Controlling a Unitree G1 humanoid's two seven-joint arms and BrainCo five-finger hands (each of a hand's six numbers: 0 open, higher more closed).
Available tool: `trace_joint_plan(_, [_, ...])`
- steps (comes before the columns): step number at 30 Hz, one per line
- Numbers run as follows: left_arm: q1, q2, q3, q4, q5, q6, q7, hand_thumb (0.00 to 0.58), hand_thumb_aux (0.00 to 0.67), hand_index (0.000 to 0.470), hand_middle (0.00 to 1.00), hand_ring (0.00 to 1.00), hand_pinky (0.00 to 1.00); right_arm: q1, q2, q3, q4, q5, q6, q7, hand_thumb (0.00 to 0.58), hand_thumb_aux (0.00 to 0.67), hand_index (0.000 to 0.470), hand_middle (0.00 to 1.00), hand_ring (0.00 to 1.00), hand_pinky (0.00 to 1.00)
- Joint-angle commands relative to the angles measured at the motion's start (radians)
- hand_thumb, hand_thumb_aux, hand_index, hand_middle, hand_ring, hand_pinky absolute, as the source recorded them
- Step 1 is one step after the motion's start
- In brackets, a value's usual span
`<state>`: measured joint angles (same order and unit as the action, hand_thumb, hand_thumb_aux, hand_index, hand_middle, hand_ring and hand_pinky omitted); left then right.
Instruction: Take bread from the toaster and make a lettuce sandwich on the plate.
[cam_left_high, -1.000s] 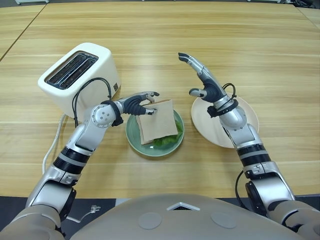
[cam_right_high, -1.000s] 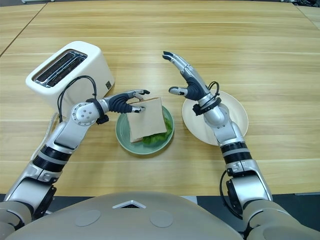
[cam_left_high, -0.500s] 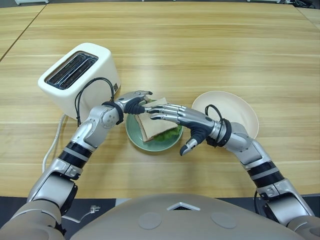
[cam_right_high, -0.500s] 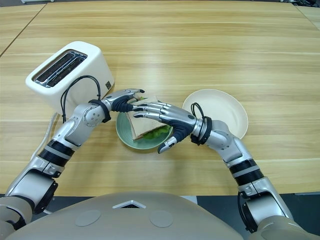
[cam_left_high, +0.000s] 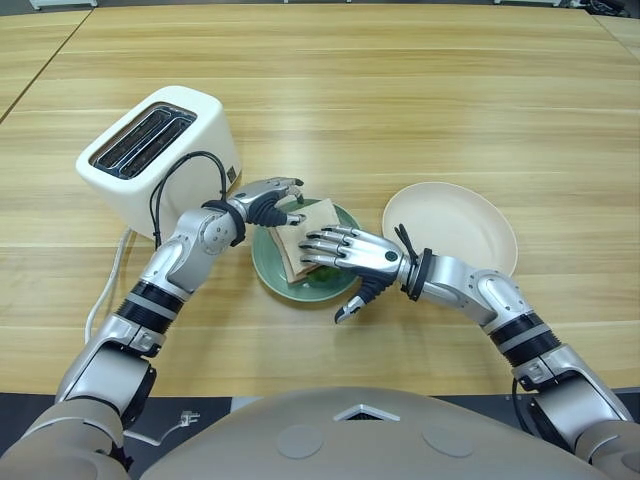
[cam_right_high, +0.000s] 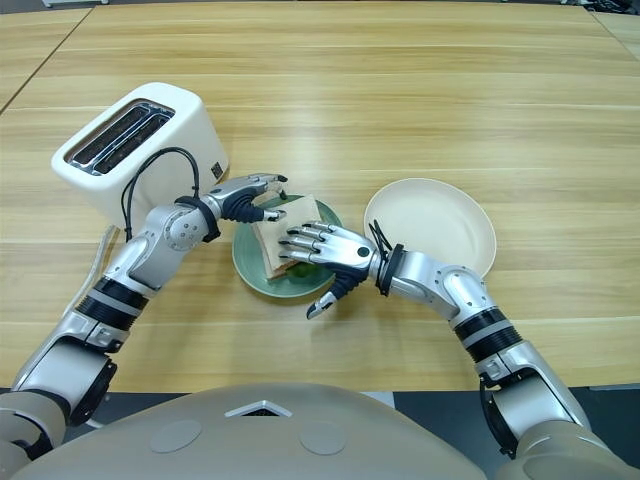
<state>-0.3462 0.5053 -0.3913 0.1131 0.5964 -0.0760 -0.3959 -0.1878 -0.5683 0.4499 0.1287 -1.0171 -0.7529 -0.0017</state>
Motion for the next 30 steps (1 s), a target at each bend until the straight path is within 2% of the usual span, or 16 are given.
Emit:
trace_joint_plan(1, [-0.006,-0.026,0.125,-0.066,-0.097,-0.018,0.079,0.000,0.000,0.000,0.00,0.00,0.00,-0.005,-0.011,0.023,0.033,0.004,0.015,0.009,0.000,0.000,0.000,0.00,0.00,0.00])
trace_joint_plan(5, [0.000,-0.054,0.279,-0.079,-0.235,-0.045,0.161,0.000,0.000,0.000,0.00,0.00,0.00,-0.036,0.006,0.015,0.063,0.027,0.019,-0.052,0.000,0.000,0.000,0.00,0.00,0.00])
trace_joint_plan(7, [0.049,-0.065,0.312,-0.089,-0.338,-0.053,0.114,0.000,0.000,0.000,0.00,0.00,0.00,-0.038,0.027,-0.032,0.044,0.103,0.017,-0.099,0.000,0.000,0.000,0.00,0.00,0.00])
trace_joint_plan(8, [0.097,-0.056,0.303,-0.104,-0.392,-0.069,0.059,0.000,0.000,0.000,0.00,0.00,0.00,-0.034,0.041,-0.069,0.016,0.208,0.008,-0.103,0.027,0.016,0.011,0.00,0.00,0.00])
trace_joint_plan(9, [0.152,-0.042,0.291,-0.126,-0.456,-0.081,-0.011,0.116,0.071,0.050,0.00,0.00,0.00,-0.029,0.053,-0.102,-0.018,0.353,0.000,-0.085,0.452,0.355,0.249,0.47,0.47,0.47])
trace_joint_plan(10, [0.209,-0.035,0.291,-0.163,-0.560,-0.098,-0.093,0.512,0.441,0.310,1.00,1.00,1.00,-0.021,0.056,-0.113,-0.050,0.528,0.003,-0.032,0.580,0.670,0.470,1.00,1.00,1.00])
trace_joint_plan(11, [0.249,-0.041,0.309,-0.201,-0.708,-0.087,-0.191,0.580,0.670,0.470,1.00,1.00,1.00,-0.025,0.051,-0.100,-0.058,0.675,-0.004,0.033,0.580,0.670,0.470,1.00,1.00,1.00])
trace_joint_plan(14, [0.360,0.007,0.290,-0.266,-0.980,-0.042,-0.476,0.580,0.670,0.470,1.00,1.00,1.00,-0.013,0.030,-0.027,-0.076,0.931,0.037,0.227,0.580,0.670,0.470,1.00,1.00,1.00])
trace_joint_plan(16, [0.421,0.068,0.204,-0.264,-0.952,-0.056,-0.596,0.580,0.670,0.470,1.00,1.00,1.00,0.001,0.006,0.029,-0.080,0.974,0.063,0.350,0.580,0.670,0.470,1.00,1.00,1.00])
trace_joint_plan(18, [0.445,0.114,0.117,-0.254,-0.858,-0.057,-0.658,0.580,0.670,0.470,1.00,1.00,1.00,0.024,-0.029,0.094,-0.056,0.884,0.055,0.452,0.580,0.670,0.470,1.00,1.00,1.00])
trace_joint_plan(23, [0.459,0.183,0.006,-0.235,-0.689,-0.031,-0.704,0.580,0.670,0.470,1.00,1.00,1.00,0.077,-0.084,0.184,-0.018,0.685,0.072,0.590,0.580,0.670,0.470,1.00,1.00,1.00])
trace_joint_plan(26, [0.450,0.185,-0.045,-0.168,-0.531,-0.025,-0.635,0.580,0.670,0.470,1.00,1.00,1.00,0.091,-0.089,0.188,-0.021,0.646,0.085,0.618,0.580,0.670,0.470,1.00,1.00,1.00])
trace_joint_plan(30, [0.415,0.143,-0.065,-0.114,-0.457,-0.039,-0.538,0.580,0.670,0.470,1.00,1.00,1.00,0.105,-0.065,0.169,-0.017,0.610,0.098,0.599,0.580,0.670,0.470,1.00,1.00,1.00])
